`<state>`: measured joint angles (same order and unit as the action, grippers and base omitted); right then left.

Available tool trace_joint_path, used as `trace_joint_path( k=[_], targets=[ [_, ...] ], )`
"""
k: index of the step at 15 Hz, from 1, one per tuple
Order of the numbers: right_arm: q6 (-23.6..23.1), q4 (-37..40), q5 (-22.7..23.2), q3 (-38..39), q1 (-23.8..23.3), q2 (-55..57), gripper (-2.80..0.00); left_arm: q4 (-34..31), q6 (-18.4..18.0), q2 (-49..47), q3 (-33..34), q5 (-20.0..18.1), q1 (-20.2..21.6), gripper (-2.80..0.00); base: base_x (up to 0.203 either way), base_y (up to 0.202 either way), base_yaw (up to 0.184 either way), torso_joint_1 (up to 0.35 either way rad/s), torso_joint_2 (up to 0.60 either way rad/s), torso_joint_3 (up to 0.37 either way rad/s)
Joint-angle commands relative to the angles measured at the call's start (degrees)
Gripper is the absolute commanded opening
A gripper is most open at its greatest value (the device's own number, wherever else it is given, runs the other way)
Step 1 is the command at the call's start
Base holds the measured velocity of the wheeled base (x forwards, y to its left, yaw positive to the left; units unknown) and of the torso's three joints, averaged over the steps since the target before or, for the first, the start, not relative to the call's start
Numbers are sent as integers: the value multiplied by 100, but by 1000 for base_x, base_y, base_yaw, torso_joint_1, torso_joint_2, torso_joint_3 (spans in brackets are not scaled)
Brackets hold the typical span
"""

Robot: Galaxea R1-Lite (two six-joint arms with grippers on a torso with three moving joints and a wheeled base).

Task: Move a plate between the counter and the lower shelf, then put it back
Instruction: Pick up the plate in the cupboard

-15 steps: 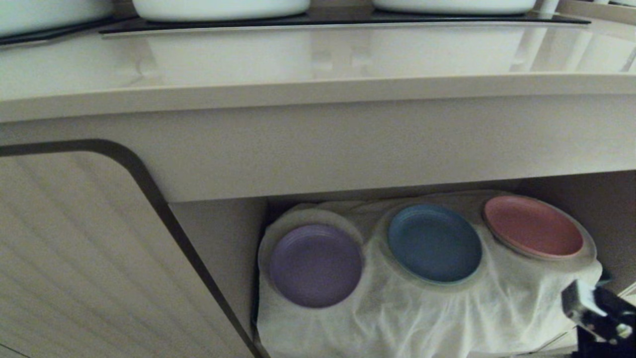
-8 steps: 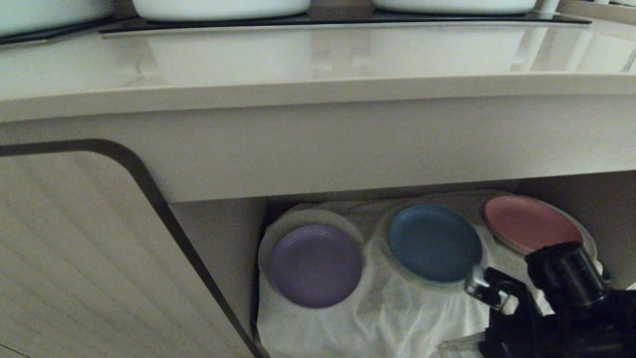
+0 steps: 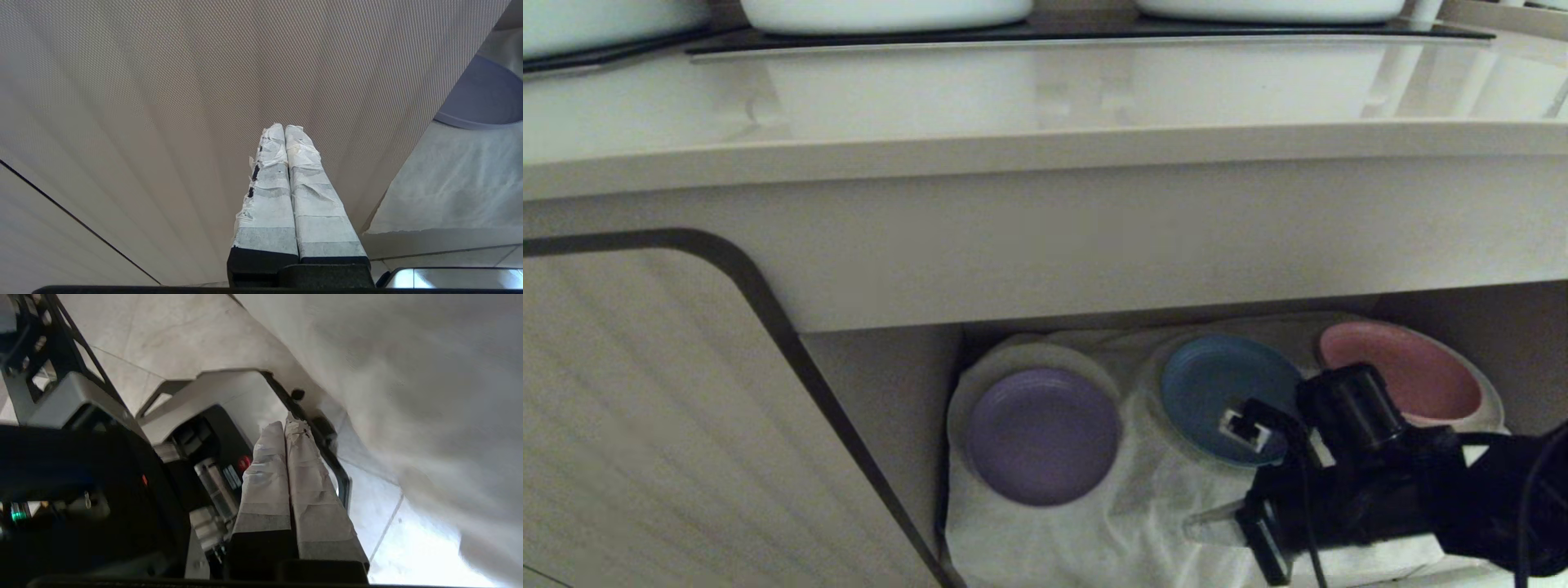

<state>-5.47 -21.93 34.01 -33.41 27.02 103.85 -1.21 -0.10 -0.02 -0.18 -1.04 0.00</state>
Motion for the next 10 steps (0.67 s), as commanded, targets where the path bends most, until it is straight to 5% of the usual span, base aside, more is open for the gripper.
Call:
trace_joint_path(
  k=[1, 8, 10],
  targets=[
    [69, -2, 18, -258, 120, 275, -280, -2, 1, 2, 1, -1, 0, -280, 0, 0, 0, 0, 0, 0],
    [323, 2027, -385, -1993, 313, 544, -280, -2, 1, 2, 1, -1, 0, -280, 0, 0, 0, 0, 0, 0],
    [803, 2248, -436, -2301, 403, 693, -280, -2, 1, 2, 1, -1, 0, -280, 0, 0, 0, 0, 0, 0]
  ],
)
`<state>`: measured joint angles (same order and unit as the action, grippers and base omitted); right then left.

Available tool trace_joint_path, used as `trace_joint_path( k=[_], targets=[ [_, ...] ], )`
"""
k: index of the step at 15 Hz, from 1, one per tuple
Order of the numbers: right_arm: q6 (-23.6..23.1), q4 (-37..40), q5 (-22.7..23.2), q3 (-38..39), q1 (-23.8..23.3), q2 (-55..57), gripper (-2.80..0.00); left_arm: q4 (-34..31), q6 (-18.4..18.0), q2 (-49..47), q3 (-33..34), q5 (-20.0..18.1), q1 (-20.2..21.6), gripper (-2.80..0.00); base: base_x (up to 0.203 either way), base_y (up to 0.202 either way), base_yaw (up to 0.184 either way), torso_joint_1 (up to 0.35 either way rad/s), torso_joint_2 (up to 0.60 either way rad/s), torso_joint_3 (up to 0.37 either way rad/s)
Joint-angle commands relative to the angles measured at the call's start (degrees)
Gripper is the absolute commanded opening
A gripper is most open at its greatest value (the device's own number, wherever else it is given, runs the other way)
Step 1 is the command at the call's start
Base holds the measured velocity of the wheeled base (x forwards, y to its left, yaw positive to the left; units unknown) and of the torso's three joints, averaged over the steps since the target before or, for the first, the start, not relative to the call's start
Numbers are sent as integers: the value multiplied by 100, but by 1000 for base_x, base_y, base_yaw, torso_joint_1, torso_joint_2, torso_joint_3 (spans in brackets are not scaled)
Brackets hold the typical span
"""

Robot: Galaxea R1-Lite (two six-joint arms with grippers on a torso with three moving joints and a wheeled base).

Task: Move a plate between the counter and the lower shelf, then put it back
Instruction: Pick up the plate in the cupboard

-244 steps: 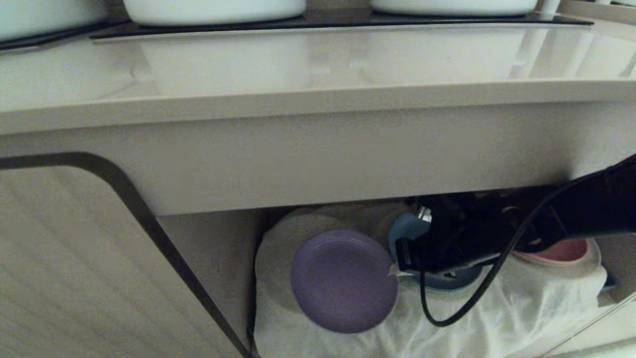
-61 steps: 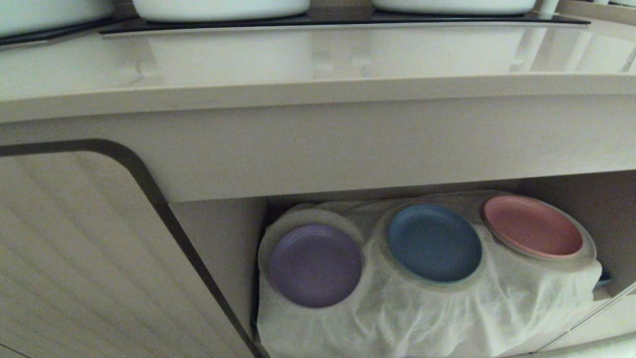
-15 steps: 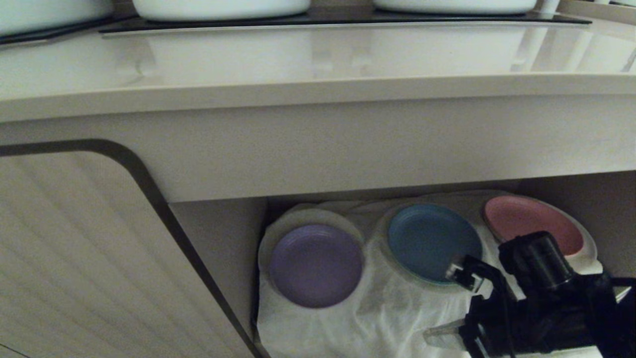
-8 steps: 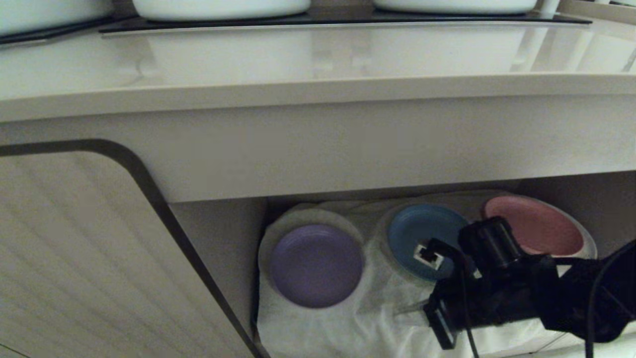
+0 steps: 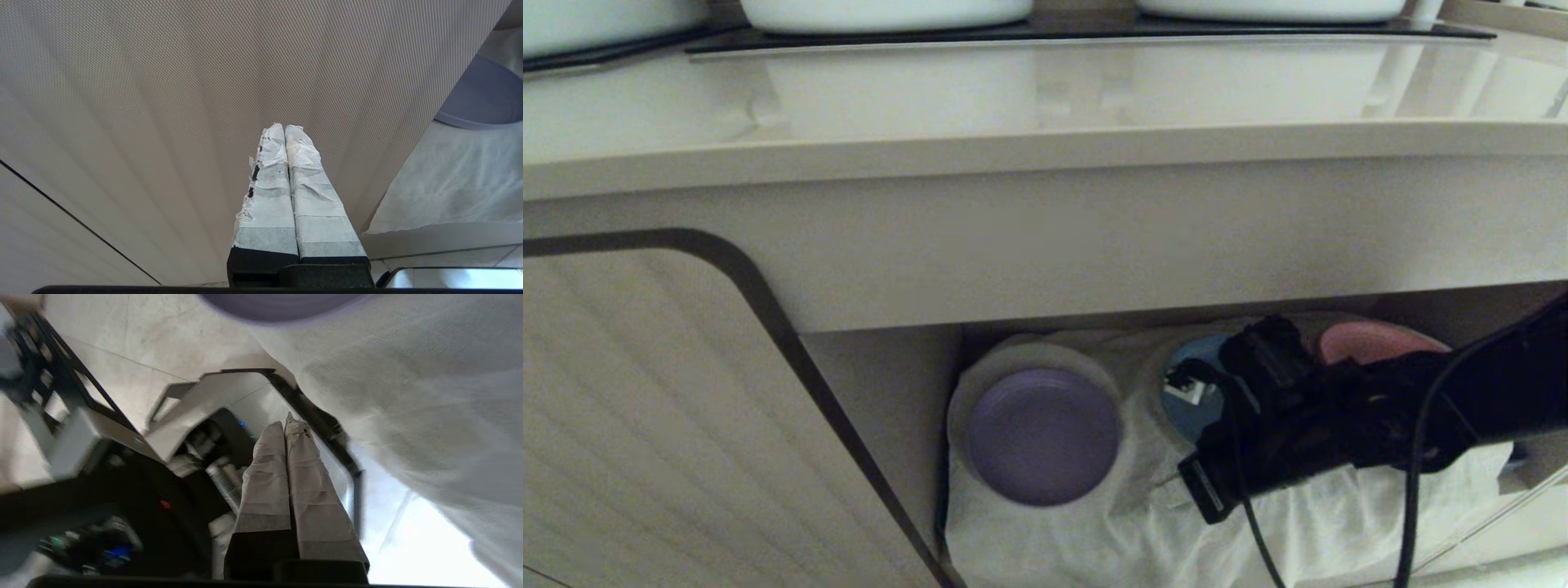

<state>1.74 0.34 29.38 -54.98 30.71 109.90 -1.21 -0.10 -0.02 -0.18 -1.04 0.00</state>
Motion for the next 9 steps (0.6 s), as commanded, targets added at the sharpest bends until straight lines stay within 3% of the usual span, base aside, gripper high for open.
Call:
trace_joint_path(
  k=[1, 6, 9],
  targets=[
    [307, 10, -44, -223, 101, 175, -280, -2, 1, 2, 1, -2, 0, -280, 0, 0, 0, 0, 0, 0],
    [939, -597, -142, -226, 393, 416, -280, -2, 1, 2, 1, -2, 0, -280, 0, 0, 0, 0, 0, 0],
    [1256, -823, -755, -256, 600, 596, -280, -2, 1, 2, 1, -2, 0, -280, 0, 0, 0, 0, 0, 0]
  ],
)
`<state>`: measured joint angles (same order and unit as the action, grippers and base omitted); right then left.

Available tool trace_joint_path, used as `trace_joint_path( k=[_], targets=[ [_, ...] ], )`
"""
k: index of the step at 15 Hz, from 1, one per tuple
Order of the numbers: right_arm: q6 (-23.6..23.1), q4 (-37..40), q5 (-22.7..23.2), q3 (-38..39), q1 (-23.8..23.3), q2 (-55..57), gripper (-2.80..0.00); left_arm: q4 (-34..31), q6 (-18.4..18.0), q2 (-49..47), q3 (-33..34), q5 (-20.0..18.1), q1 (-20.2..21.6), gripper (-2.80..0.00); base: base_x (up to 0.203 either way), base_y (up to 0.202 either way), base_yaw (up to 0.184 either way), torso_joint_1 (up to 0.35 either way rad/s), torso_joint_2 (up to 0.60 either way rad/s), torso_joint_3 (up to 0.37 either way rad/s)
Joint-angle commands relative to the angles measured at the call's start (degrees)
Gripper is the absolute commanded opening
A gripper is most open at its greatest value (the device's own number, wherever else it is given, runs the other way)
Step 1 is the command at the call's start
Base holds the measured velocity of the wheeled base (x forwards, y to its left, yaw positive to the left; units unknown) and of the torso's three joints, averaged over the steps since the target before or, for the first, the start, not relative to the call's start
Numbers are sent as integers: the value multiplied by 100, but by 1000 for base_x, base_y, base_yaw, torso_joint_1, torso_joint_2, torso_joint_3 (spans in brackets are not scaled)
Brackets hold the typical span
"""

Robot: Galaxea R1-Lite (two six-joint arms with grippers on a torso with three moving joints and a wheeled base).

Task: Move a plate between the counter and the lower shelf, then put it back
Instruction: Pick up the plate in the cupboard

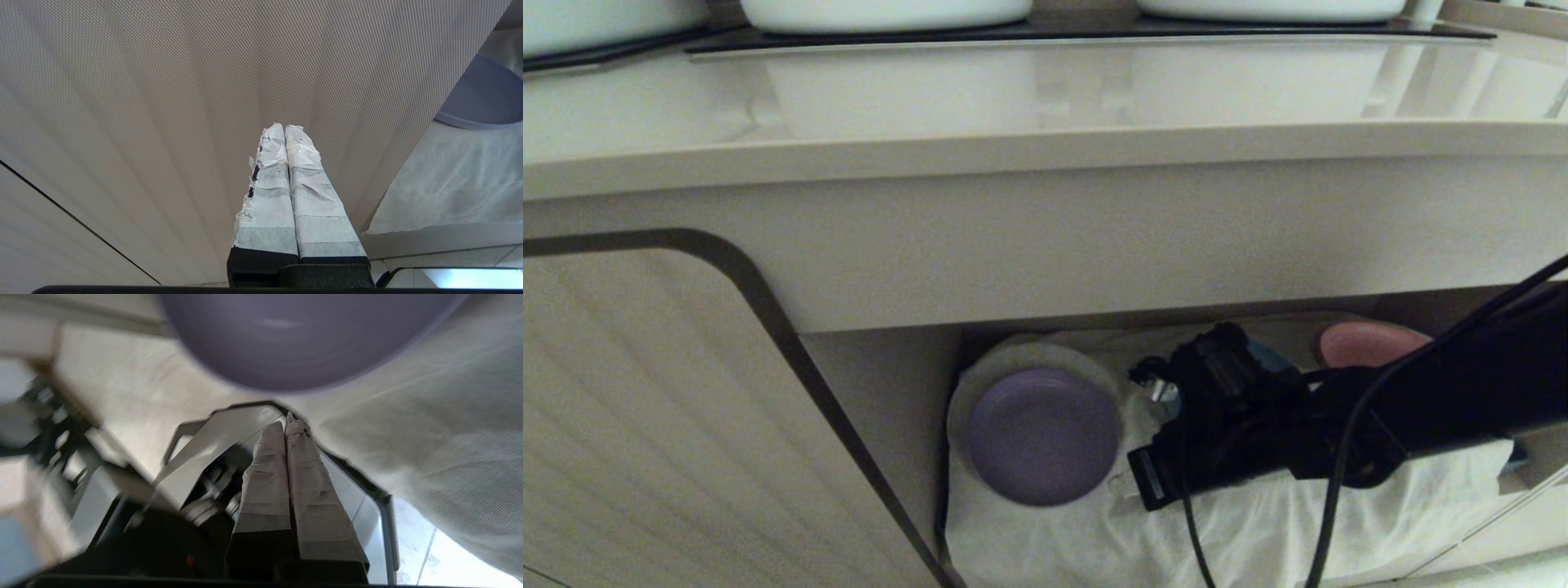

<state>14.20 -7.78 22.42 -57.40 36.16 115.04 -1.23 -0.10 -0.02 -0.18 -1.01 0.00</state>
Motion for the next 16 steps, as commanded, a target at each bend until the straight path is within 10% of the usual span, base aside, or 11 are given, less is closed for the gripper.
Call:
trace_joint_path(
  k=[1, 10, 11, 16],
  targets=[
    [166, -52, -269, -40, 131, 140, -280, 0, 1, 2, 1, -4, 0, -280, 0, 0, 0, 0, 0, 0],
    [952, 57, -606, -298, 137, 132, -280, 0, 1, 2, 1, -4, 0, -280, 0, 0, 0, 0, 0, 0],
    [962, 57, -640, -290, 137, 133, 0, 0, 1, 2, 1, -4, 0, -280, 0, 0, 0, 0, 0, 0],
    [1635, 34, -1035, -494, 137, 277, 0, 0, 1, 2, 1, -4, 0, -280, 0, 0, 0, 0, 0, 0]
  ],
)
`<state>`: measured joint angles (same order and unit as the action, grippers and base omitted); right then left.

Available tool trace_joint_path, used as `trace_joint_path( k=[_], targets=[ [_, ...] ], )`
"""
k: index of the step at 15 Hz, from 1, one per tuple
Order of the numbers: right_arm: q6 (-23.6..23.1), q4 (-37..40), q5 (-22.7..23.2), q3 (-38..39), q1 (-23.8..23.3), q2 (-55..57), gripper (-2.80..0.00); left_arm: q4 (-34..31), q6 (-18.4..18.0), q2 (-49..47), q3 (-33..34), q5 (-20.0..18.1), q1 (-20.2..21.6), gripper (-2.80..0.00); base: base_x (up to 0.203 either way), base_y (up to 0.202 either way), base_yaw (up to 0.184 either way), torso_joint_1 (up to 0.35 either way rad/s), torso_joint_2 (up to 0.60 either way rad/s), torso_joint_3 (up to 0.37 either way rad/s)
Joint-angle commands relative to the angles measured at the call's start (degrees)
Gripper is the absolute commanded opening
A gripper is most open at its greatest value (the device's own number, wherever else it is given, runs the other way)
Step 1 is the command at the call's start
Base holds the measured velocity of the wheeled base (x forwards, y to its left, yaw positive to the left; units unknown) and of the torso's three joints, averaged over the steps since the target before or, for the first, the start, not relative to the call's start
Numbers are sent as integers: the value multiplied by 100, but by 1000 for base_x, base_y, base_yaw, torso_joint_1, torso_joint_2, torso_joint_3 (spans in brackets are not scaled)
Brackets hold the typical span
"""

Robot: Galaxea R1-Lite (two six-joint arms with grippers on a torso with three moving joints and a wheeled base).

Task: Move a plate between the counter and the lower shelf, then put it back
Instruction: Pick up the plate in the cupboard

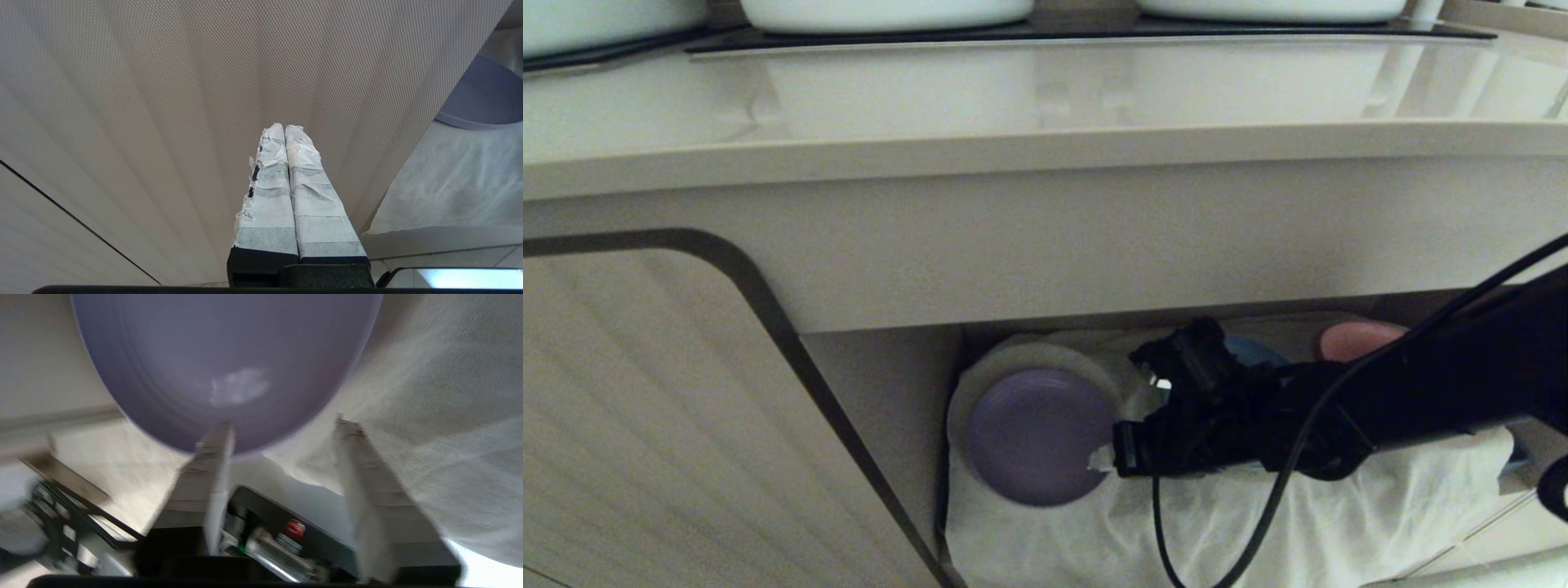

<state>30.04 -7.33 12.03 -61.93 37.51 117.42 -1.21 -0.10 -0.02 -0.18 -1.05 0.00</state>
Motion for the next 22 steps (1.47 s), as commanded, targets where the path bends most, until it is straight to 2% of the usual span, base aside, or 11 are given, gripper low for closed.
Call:
trace_joint_path(
  k=[1, 6, 10, 22],
  targets=[
    [102, -20, -11, -86, 2, 68, 0, -2, 1, 2, 1, -1, 0, -280, 0, 0, 0, 0, 0, 0],
    [125, -51, -188, -278, -6, 250, 0, -2, 1, 2, 1, -1, 0, -280, 0, 0, 0, 0, 0, 0],
    [125, -39, -567, -521, -2, 492, 0, -2, 1, 2, 1, -1, 0, -280, 0, 0, 0, 0, 0, 0],
    [116, -119, -684, -891, 46, 642, 0, -2, 1, 2, 1, -1, 0, -280, 0, 0, 0, 0, 0, 0]
  ],
)
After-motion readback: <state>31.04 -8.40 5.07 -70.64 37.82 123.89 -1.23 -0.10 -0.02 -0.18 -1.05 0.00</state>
